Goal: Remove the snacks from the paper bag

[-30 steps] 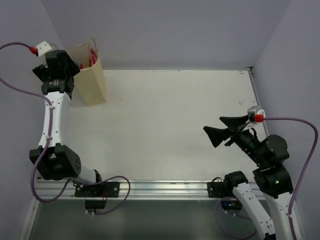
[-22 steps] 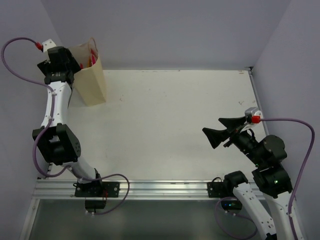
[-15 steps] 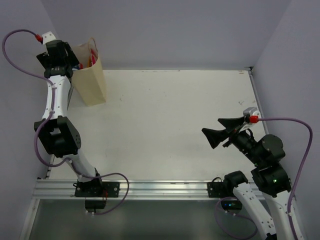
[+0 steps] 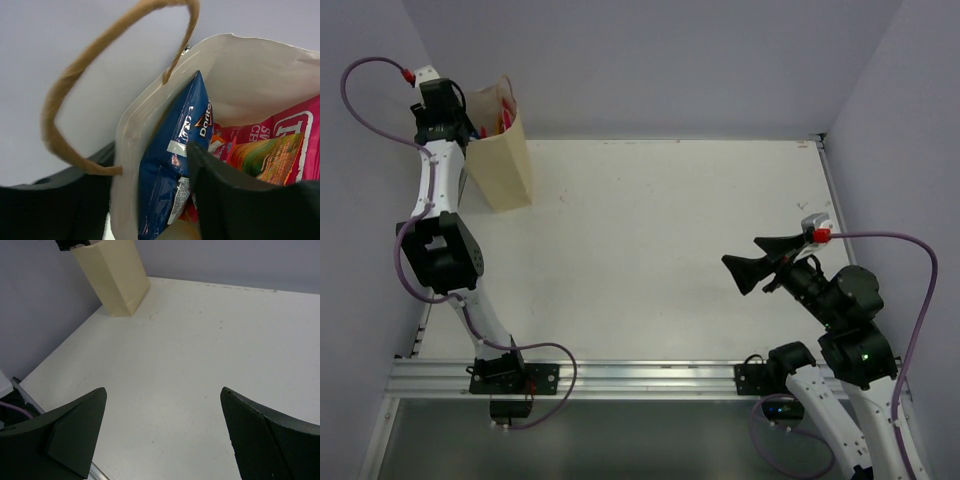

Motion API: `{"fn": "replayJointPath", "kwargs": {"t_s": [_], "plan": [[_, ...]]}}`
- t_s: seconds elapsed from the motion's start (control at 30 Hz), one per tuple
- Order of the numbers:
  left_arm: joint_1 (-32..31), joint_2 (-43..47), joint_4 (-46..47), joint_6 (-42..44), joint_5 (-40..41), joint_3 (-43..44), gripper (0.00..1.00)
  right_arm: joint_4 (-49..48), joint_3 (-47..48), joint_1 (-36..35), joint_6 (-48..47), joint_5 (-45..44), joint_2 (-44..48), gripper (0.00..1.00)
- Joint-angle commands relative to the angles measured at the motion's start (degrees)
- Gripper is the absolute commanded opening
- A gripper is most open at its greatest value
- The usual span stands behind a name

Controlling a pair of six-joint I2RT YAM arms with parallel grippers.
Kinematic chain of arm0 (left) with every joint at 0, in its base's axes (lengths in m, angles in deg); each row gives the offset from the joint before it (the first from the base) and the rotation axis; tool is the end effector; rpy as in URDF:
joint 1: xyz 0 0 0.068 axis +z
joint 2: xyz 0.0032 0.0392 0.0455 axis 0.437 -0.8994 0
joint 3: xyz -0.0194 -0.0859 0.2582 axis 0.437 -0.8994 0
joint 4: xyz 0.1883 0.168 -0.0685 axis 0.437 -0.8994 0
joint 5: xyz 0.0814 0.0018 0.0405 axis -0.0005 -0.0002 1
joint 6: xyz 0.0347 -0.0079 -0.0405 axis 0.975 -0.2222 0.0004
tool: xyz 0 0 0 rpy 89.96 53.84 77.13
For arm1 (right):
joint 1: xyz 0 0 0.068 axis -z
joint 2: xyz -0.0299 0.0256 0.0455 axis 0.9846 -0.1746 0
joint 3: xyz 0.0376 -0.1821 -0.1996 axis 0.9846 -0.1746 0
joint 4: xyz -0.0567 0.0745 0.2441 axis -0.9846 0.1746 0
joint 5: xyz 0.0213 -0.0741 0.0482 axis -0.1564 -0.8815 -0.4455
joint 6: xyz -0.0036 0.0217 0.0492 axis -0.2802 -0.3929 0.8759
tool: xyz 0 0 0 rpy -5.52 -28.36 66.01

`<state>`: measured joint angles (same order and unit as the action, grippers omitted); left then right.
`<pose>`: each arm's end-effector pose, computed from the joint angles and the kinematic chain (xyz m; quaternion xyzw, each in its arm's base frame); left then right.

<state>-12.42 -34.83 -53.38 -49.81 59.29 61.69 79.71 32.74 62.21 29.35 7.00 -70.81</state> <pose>0.4502 0.1208 0.3575 -0.2877 0.7913 0.1508 0.5181 0.0753 0.0362 0.3616 -0.1206 0.7046 0.3173 0.6231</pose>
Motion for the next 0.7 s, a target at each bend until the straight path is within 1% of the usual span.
{"fn": "replayJointPath", "kwargs": {"t_s": [0.0,0.07,0.1,0.17,0.2,0.27,0.3,0.37,0.47,0.53,0.6,0.67], "plan": [[0.57,0.84,0.63,1.28,-0.76,1.92,0.53,-2.52,-0.28,-0.37,-0.49,-1.12,-0.83,0.99],[0.57,1.37,1.07,1.37,-1.99,1.21,0.39,-2.52,-0.36,-0.37,-0.49,-1.21,-0.74,0.99],[0.57,1.89,1.51,1.28,-2.6,0.43,0.28,-2.52,-0.45,-0.37,-0.49,-1.21,-0.83,0.99],[0.57,2.42,1.25,0.84,-4.71,-0.02,0.19,-2.69,-0.71,-0.37,-0.41,-1.21,-0.65,0.99],[0.65,3.03,0.73,0.58,-5.5,-0.46,0.12,-2.95,-0.8,-0.28,-0.41,-1.29,-0.57,0.99],[0.57,4.35,-0.15,-0.39,-7.78,-1.07,0.05,-3.22,-0.98,-0.37,-0.23,-1.56,-0.48,0.99],[0.57,4.97,-0.77,-0.65,-9.7,-2.12,0.0,-3.22,-0.89,-0.37,-0.14,-1.65,-0.48,0.99],[0.57,6.46,-1.47,-1.53,-11.56,-3.44,0.0,-3.13,-0.37,-0.37,-0.14,-1.73,-0.48,0.99],[0.56,11.8,-2.18,-3.02,-15.78,-7.04,0.0,-2.78,-0.1,-0.37,-0.14,-1.74,-0.3,0.99],[0.39,14.1,-2.71,-4.77,-19.46,-10.56,0.0,-2.78,0.07,-0.37,0.03,-1.73,-0.3,0.99],[0.3,17.88,-2.97,-5.49,-23.85,-14.93,0.0,-2.6,0.25,-0.37,-0.05,-1.47,-0.3,0.99],[-0.14,21.56,-3.49,-6.72,-26.59,-18.02,0.0,-2.25,0.86,-0.37,-0.75,-1.38,-0.39,0.99]]}}
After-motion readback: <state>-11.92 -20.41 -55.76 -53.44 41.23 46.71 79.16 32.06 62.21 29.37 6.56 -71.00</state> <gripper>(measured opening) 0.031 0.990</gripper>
